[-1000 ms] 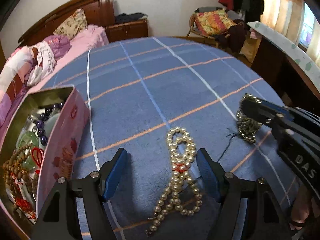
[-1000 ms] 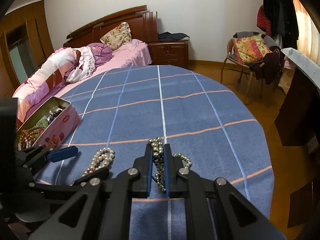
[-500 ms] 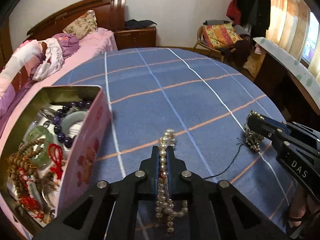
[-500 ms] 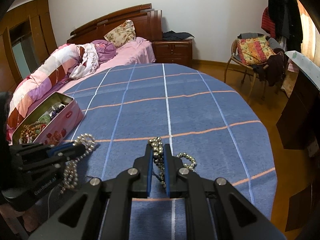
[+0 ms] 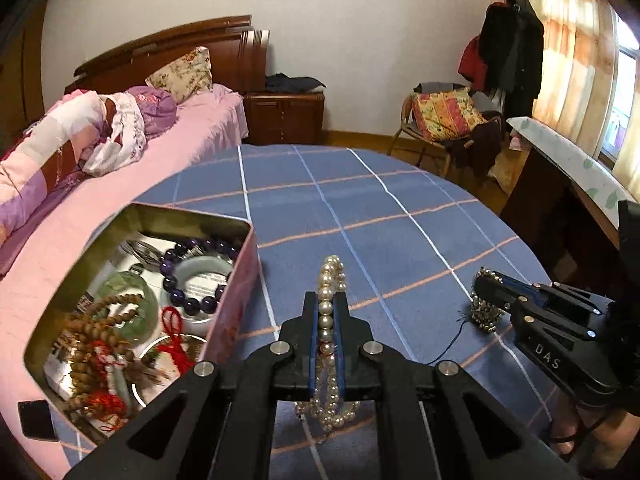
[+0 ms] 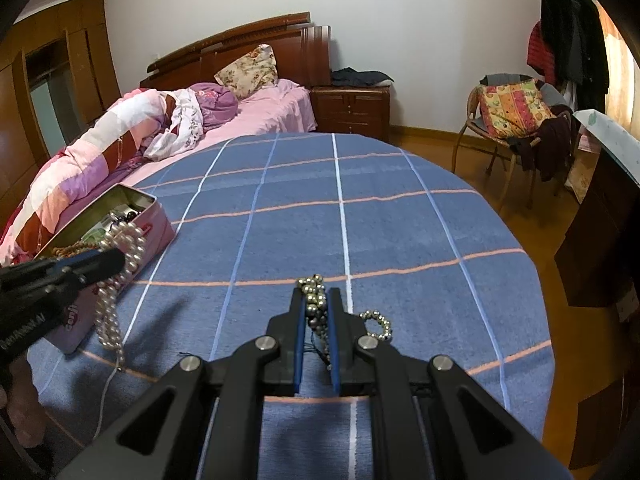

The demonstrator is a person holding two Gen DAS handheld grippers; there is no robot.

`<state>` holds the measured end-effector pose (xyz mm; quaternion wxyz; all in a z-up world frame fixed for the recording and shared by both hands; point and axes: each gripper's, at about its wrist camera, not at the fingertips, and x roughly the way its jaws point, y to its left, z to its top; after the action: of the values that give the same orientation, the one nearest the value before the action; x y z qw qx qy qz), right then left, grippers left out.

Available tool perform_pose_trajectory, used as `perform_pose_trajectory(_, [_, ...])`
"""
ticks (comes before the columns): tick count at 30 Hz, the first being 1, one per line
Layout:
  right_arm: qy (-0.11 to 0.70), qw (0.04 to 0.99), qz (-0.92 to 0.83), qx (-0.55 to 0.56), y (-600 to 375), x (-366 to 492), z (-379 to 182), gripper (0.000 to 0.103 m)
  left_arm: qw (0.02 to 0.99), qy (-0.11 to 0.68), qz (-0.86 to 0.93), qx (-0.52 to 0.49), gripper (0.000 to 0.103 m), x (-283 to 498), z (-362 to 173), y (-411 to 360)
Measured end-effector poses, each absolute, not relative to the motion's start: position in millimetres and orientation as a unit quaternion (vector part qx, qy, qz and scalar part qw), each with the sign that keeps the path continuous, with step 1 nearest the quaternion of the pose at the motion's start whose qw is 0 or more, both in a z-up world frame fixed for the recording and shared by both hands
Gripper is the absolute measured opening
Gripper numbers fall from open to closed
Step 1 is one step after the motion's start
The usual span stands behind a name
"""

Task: Organize jewelry
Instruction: 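Carry both necklaces over the tin and open both tools to drop them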

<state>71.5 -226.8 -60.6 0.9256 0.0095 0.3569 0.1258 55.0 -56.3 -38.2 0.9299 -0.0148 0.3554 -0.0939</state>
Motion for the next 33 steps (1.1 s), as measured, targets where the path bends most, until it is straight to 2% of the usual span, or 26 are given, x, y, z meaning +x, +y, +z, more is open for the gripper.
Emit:
perform_pose_trajectory(12, [0.339, 0.927, 0.162, 0.007, -214, 61, -53, 0.013, 0.940, 0.332, -0.075, -0.006, 0.005, 41, -23, -49])
perform_pose_trajectory(33, [0.250, 0.930, 0.270, -0.014, -144, 48, 40, 0.013, 0.959, 0.282, -0.037, -0.025, 0.005, 24, 29, 0])
